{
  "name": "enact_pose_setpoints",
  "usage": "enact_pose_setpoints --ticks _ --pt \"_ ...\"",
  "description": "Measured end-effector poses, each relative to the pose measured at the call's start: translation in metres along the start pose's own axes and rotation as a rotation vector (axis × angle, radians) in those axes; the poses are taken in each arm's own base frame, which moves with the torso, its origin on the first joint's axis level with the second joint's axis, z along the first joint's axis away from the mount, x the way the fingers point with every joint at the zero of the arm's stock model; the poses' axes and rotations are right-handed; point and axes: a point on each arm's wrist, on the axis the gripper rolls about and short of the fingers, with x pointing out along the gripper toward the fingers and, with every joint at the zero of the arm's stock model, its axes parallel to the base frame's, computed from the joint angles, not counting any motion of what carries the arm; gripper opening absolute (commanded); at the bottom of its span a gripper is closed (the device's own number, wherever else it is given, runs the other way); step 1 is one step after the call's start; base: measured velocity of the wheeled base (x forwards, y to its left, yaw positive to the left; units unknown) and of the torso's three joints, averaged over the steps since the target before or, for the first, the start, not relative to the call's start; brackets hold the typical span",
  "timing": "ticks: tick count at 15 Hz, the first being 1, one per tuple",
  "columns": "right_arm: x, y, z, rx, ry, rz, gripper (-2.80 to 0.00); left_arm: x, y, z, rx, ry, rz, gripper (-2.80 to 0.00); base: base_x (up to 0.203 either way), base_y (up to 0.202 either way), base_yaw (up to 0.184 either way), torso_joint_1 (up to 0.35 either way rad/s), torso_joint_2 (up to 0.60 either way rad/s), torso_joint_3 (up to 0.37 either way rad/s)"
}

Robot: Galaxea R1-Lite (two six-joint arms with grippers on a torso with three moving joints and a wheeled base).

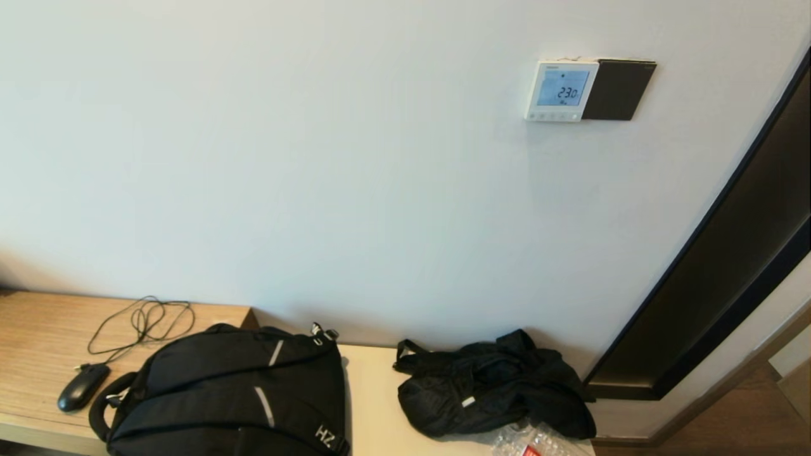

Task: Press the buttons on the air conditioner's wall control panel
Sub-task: Turn off the central air conditioner

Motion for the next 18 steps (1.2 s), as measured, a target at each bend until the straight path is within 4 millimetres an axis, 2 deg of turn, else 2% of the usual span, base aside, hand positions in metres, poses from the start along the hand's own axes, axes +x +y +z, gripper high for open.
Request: enact_pose_setpoints --ticks 3,5,7,9,13,15,18 --pt "-0.01 0.0 0.027 0.0 -0.025 0.003 -2.8 0.0 0.0 0.0 0.0 0.0 0.0 -2.8 0.0 0.0 0.0 0.0 0.0 0.0" --pt "-0.014 -0.001 0.052 0.0 -0.055 0.005 -2.8 0.0 0.0 0.0 0.0 0.0 0.0 -2.8 0.0 0.0 0.0 0.0 0.0 0.0" --pt "-0.011 0.0 0.079 0.0 -0.07 0.007 -2.8 0.0 0.0 0.0 0.0 0.0 0.0 -2.8 0.0 0.0 0.0 0.0 0.0 0.0" --pt "0.001 0.0 0.107 0.002 -0.08 0.004 -2.8 0.0 0.0 0.0 0.0 0.0 0.0 -2.8 0.0 0.0 0.0 0.0 0.0 0.0" --pt "0.049 -0.002 0.161 0.007 -0.092 -0.005 -2.8 0.0 0.0 0.0 0.0 0.0 0.0 -2.8 0.0 0.0 0.0 0.0 0.0 0.0" --pt "0.081 -0.003 0.185 0.011 -0.085 -0.006 -2.8 0.0 0.0 0.0 0.0 0.0 0.0 -2.8 0.0 0.0 0.0 0.0 0.0 0.0" --pt "0.137 -0.005 0.209 0.017 -0.066 -0.019 -2.8 0.0 0.0 0.0 -0.001 0.0 0.001 -2.8 0.0 0.0 0.0 0.0 0.0 0.0"
